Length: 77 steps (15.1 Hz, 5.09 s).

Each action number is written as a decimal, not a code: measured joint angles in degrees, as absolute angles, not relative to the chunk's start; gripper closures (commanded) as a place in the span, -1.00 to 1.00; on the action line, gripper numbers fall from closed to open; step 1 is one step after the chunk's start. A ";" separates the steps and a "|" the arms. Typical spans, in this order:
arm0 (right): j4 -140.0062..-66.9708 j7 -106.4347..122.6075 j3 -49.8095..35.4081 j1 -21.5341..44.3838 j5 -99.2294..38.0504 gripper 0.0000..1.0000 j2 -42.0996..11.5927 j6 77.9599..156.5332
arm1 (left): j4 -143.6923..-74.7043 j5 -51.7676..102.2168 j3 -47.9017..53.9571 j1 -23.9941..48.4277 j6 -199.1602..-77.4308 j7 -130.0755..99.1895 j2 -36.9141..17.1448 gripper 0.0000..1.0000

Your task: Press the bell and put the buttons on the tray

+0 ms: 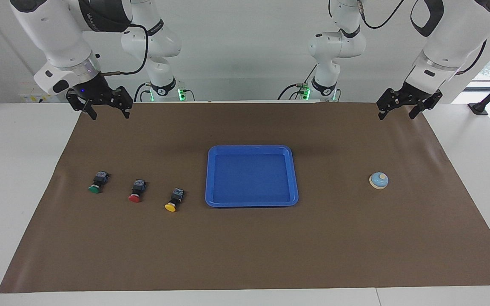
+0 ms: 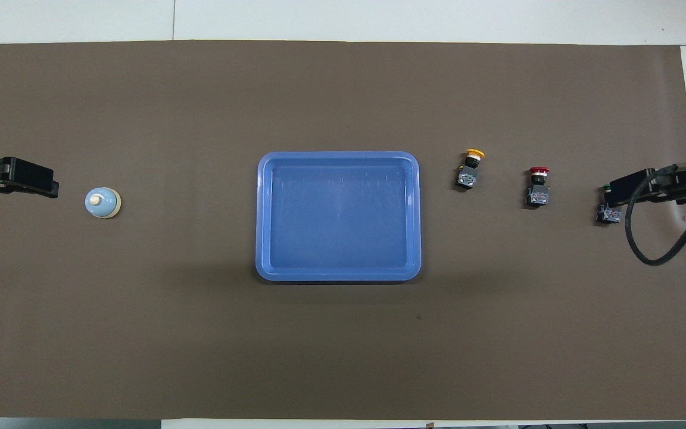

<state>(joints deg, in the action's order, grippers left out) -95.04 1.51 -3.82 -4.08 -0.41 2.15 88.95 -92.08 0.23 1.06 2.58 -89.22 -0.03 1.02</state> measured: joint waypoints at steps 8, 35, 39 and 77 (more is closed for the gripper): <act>-95.04 1.51 -3.82 -4.08 -0.41 -1.00 2.15 88.95 | -92.28 0.23 1.29 2.59 -89.42 -0.26 0.97 0.35; -95.04 1.51 -3.82 -4.08 -0.41 -1.00 2.15 88.95 | -114.96 -0.46 -1.32 -3.31 -125.30 6.75 -9.96 1.00; -95.04 1.51 -3.82 -4.08 -0.40 -1.00 2.15 88.95 | -114.98 -0.46 -1.03 -3.27 -126.44 4.84 -10.91 1.00; -101.96 -19.16 -3.88 7.61 -0.41 -1.00 -23.79 129.67 | -89.38 -0.25 0.34 0.46 -83.15 0.04 -1.95 -1.00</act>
